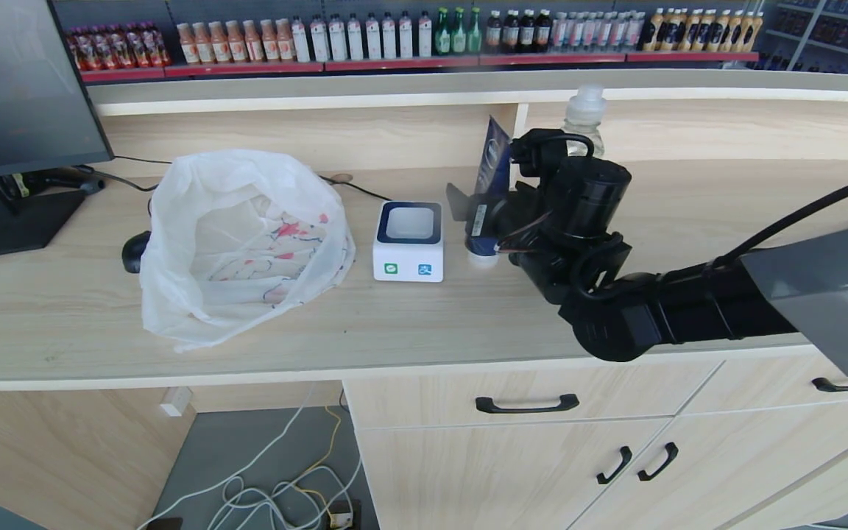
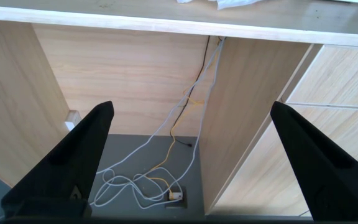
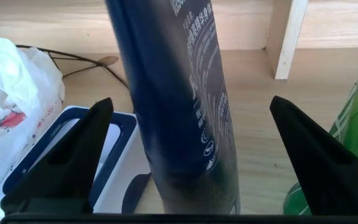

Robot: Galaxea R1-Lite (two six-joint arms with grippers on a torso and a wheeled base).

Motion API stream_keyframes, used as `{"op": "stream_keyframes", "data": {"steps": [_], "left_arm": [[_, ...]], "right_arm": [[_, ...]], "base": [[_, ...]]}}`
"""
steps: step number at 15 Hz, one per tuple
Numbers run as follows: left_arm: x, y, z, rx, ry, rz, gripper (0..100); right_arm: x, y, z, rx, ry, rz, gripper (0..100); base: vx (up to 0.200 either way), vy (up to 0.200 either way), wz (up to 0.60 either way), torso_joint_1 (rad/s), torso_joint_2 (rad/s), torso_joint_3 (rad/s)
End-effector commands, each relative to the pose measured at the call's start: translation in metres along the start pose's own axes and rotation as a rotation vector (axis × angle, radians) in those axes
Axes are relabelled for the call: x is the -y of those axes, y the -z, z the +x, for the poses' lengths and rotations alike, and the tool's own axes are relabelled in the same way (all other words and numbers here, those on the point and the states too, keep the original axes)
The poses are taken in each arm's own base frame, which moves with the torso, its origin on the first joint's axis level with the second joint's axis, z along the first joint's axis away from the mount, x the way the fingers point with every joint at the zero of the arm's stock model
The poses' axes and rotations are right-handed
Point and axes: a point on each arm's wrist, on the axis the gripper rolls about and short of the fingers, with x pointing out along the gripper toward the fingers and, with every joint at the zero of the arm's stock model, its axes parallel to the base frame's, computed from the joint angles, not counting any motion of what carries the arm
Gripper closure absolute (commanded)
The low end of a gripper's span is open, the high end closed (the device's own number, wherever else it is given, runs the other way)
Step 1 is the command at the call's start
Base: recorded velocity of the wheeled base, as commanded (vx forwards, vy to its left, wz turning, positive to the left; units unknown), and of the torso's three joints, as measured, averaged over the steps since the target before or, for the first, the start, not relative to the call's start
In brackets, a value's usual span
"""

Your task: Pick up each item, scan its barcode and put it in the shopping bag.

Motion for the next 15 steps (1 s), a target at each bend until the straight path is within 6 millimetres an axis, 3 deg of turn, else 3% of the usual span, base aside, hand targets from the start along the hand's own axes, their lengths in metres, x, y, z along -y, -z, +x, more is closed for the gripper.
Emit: {"op": "stream_keyframes", "data": {"steps": [1, 10, 15], "left_arm": [[0.000, 0.000, 0.000, -0.002, 0.000, 0.000, 0], [0.000, 0.000, 0.000, -0.002, 0.000, 0.000, 0], [0.000, 0.000, 0.000, -0.002, 0.000, 0.000, 0]], "right_arm": [[-0.002, 0.010, 0.003, -0.010, -0.001, -0.004, 0], [-0.002, 0.024, 0.006, -0.015, 0.012, -0.021, 0], [-0.002, 0.022, 0.007, -0.007, 0.016, -0.019, 0]], "base": [[0.000, 0.000, 0.00, 0.000, 0.00, 0.000], [0.000, 0.000, 0.00, 0.000, 0.00, 0.000], [0.000, 0.000, 0.00, 0.000, 0.00, 0.000]]}}
